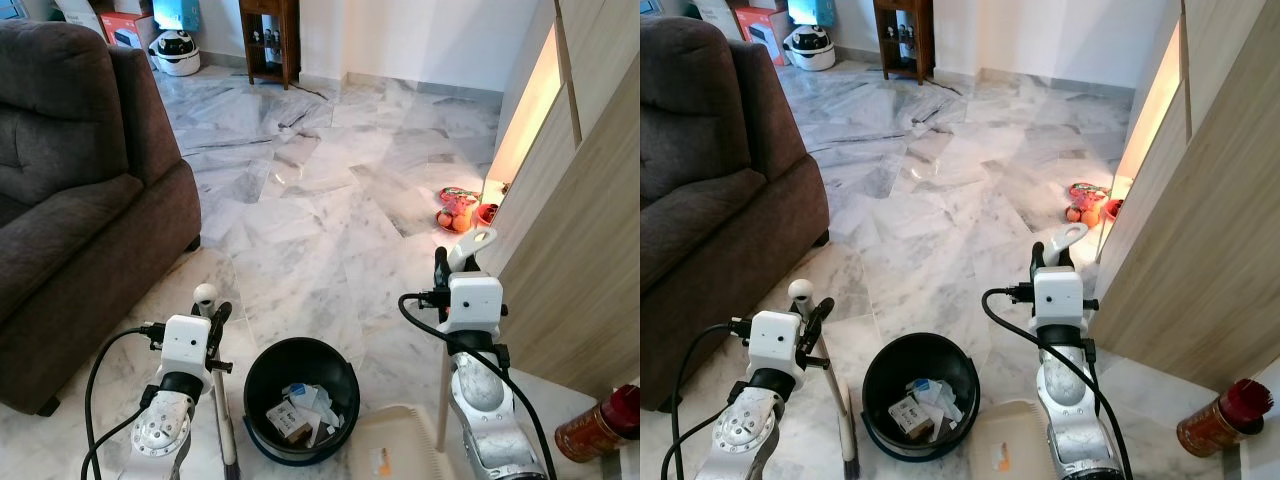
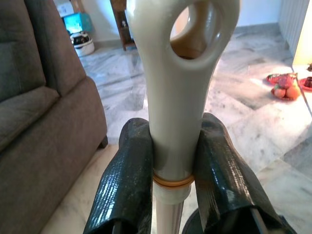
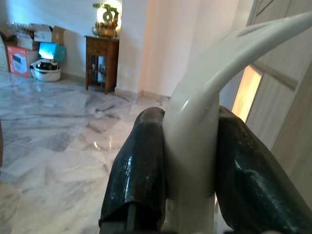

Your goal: Sweep floor

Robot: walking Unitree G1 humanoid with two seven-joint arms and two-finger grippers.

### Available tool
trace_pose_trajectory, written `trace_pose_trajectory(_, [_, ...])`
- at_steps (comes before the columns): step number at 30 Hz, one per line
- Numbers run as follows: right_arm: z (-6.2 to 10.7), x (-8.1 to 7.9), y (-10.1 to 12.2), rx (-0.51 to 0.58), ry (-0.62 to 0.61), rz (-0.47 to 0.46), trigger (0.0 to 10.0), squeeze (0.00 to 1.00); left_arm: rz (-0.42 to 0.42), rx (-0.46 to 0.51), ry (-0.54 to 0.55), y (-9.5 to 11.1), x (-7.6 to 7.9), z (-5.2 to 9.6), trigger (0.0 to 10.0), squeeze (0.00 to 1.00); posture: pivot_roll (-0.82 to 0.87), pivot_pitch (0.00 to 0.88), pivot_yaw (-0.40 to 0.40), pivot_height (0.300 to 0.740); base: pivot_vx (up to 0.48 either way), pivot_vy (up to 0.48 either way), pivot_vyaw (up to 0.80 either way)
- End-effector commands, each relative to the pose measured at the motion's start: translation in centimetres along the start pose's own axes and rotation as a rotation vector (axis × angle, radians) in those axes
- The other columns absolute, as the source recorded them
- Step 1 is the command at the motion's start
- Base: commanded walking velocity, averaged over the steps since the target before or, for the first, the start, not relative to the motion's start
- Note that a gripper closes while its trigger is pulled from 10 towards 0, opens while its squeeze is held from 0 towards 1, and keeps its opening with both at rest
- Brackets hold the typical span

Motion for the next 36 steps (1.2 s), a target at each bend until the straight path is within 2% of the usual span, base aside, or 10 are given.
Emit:
trace_pose_trajectory(1, [-0.5,-0.1,0.7,0.036,0.008,-0.017,10.0,0.0,-0.005,0.047,0.001,1.2,-0.4,-0.2,10.0,0.0,0.15,0.037,0.033,0.74,0.0,0.0,0.0])
trace_pose_trajectory(7, [-0.5,-0.2,0.5,0.038,0.021,-0.028,10.0,0.0,-0.025,0.057,-0.022,1.4,-0.1,0.0,10.0,0.0,0.15,0.036,0.027,0.74,0.0,0.0,0.0])
trace_pose_trajectory(23, [-0.4,0.1,-0.3,0.023,0.013,-0.049,10.0,0.0,-0.018,0.049,-0.035,1.2,0.3,0.3,10.0,0.0,0.14,0.022,0.031,0.74,0.0,0.0,0.0])
trace_pose_trajectory(36, [-0.6,0.5,-0.2,0.034,0.0,-0.049,10.0,0.0,-0.011,0.063,-0.063,1.5,0.8,-0.4,10.0,0.0,0.11,0.0,0.043,0.74,0.0,0.0,0.0])
Point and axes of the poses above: a point about 5 cm out from each wrist's last joint towards the gripper, its own z axis pointing back from the gripper into the wrist, its own y axis along the axis of the wrist's last joint, x = y × z, the point moved 3 cm from there along -z, pointing out of the wrist towards the gripper, and after that the axes turned 9 degrees about -z, right-handed, at the moved point
